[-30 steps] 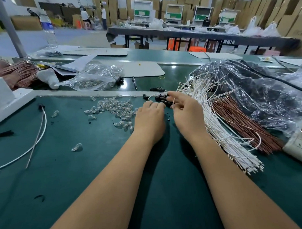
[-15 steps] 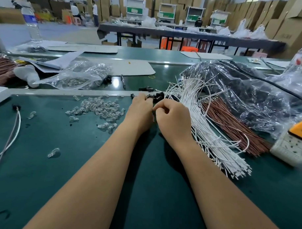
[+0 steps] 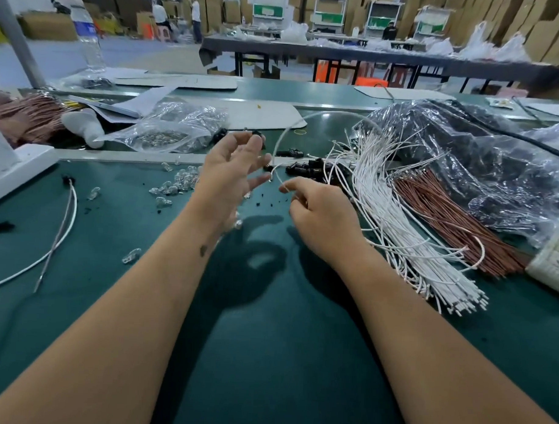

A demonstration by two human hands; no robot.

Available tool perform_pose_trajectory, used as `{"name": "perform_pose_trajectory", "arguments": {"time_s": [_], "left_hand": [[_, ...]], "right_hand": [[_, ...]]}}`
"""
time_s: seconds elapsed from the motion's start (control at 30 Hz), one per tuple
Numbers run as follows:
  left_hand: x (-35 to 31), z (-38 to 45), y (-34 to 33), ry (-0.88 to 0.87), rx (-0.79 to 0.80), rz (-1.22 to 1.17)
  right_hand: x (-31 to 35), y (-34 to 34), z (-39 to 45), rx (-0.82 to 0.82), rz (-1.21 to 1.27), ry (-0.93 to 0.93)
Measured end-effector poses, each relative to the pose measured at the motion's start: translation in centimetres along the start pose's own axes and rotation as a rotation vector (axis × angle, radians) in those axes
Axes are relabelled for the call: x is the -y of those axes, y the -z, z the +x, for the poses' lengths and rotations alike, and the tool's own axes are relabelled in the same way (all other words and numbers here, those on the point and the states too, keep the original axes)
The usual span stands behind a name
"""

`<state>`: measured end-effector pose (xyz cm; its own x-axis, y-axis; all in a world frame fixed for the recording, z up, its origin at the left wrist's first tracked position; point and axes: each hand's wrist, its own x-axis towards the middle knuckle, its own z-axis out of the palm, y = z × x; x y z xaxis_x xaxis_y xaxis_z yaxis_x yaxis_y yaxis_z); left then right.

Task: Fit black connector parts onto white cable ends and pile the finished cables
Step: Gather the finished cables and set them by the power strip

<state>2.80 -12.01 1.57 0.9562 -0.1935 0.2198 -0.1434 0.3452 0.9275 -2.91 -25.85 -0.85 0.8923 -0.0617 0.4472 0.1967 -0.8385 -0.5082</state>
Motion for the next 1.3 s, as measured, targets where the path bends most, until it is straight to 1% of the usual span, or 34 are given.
{"name": "perform_pose_trajectory", "arguments": {"time_s": [0.03, 0.1, 0.17, 0.23, 0.3, 0.37, 0.43, 0.5, 0.6, 0.67, 0.7, 0.77, 0.8, 0.83, 0.87, 0.93, 0.97, 1.0, 1.07, 1.1, 1.13, 1.17, 1.2, 1.23, 1.3], "left_hand": [[-0.4, -0.8, 0.6, -0.004, 0.058, -0.061], [-1.0, -1.9, 1.6, -0.012, 0.121, -0.099], [-1.3, -2.8, 2.3, -0.012, 0.153, -0.053], [-1.2, -3.3, 2.3, -0.022, 0.122, 0.049], [-0.9, -3.4, 2.1, -0.031, 0.056, 0.136], [-0.6, -3.3, 1.8, -0.009, 0.031, 0.167], [-0.6, -3.1, 1.9, 0.048, 0.063, 0.210], [-0.6, -3.0, 2.0, 0.122, 0.131, 0.242], [-0.6, -3.1, 1.8, 0.205, 0.204, 0.191], [-0.6, -3.3, 1.5, 0.219, 0.199, 0.214], [-0.6, -3.3, 1.4, 0.211, 0.180, 0.246], [-0.4, -3.2, 1.4, 0.175, 0.125, 0.327], [-0.2, -3.1, 1.4, 0.161, 0.098, 0.348], [-0.2, -3.0, 1.4, 0.156, 0.075, 0.344], [-0.1, -2.9, 1.5, 0.154, 0.055, 0.321], [-0.3, -2.7, 1.7, 0.151, 0.030, 0.257], [-0.5, -2.7, 1.8, 0.153, 0.038, 0.221], [-0.6, -2.6, 1.9, 0.164, 0.060, 0.180], [-1.0, -2.3, 2.1, 0.224, 0.122, 0.118], [-1.2, -2.2, 2.3, 0.258, 0.146, 0.123], [-1.3, -2.1, 2.5, 0.285, 0.155, 0.151], [-1.4, -1.9, 2.9, 0.309, 0.145, 0.197], [-1.5, -1.7, 3.3, 0.327, 0.119, 0.268], [-1.6, -1.6, 3.8, 0.330, 0.088, 0.378], [-1.5, -1.6, 4.8, 0.253, 0.039, 0.717]], "right_hand": [[0.3, -0.1, -0.1, 0.035, -0.029, 0.004], [0.7, 0.0, -0.4, 0.094, -0.071, -0.002], [1.0, 0.2, -0.5, 0.143, -0.124, -0.005], [1.1, 0.3, -0.5, 0.151, -0.182, -0.020], [0.9, 0.4, -0.5, 0.097, -0.236, -0.058], [0.5, 0.5, -0.4, 0.012, -0.263, -0.129], [0.2, 0.8, -0.2, -0.072, -0.251, -0.198], [0.0, 1.1, 0.0, -0.159, -0.195, -0.250], [-0.6, 1.3, 0.1, -0.252, -0.103, -0.290], [-0.8, 1.3, 0.1, -0.259, -0.109, -0.267], [-0.8, 1.3, 0.2, -0.270, -0.151, -0.222], [-0.3, 1.2, 0.2, -0.305, -0.217, -0.067], [0.0, 1.1, 0.1, -0.311, -0.176, 0.013], [0.5, 0.9, 0.1, -0.287, -0.087, 0.070], [0.9, 0.6, -0.1, -0.223, 0.008, 0.092], [1.7, -0.2, -0.5, -0.072, 0.166, 0.040], [2.1, -0.5, -0.6, -0.019, 0.307, -0.031], [2.7, -0.7, -0.6, 0.022, 0.533, -0.140], [3.7, -0.6, -0.2, 0.073, 1.107, -0.351], [3.7, -0.3, 0.1, 0.037, 1.356, -0.405], [3.4, 0.1, 0.4, -0.042, 1.552, -0.442], [3.0, 0.6, 0.7, -0.146, 1.688, -0.477], [2.5, 1.2, 0.9, -0.253, 1.747, -0.512], [2.0, 1.6, 1.1, -0.346, 1.740, -0.552], [1.3, 2.1, 1.2, -0.467, 1.691, -0.600]]}}
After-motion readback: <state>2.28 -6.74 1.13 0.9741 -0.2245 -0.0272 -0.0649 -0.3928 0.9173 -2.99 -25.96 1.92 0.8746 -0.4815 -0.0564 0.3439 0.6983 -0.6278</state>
